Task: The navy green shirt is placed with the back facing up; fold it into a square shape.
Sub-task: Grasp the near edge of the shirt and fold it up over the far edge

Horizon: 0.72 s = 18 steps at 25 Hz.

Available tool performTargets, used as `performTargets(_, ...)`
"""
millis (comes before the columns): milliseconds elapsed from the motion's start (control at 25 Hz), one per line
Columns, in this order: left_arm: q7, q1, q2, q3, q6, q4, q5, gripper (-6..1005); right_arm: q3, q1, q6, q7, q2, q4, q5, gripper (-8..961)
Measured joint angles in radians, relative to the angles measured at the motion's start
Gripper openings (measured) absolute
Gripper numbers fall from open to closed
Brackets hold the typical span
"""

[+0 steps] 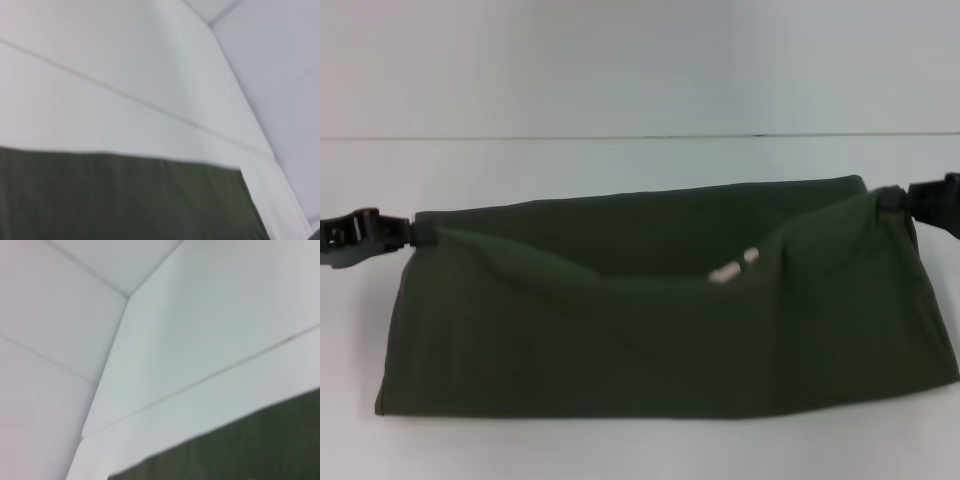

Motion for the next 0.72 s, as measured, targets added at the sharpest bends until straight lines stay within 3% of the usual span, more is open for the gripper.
performTargets(440,0.057,0.037,-0.043,0.008,-0.31,-0.106,-0.196,33,-0.005,0.034,0.334,-0.166,0.103,0.038,0.083,42)
performTargets(720,0.109,0.025,-0.055,0.01,-0.411,-0.141,-0.243,35,-0.012,0.044,0.386,-0.228,0.125,0.049,0.182,42)
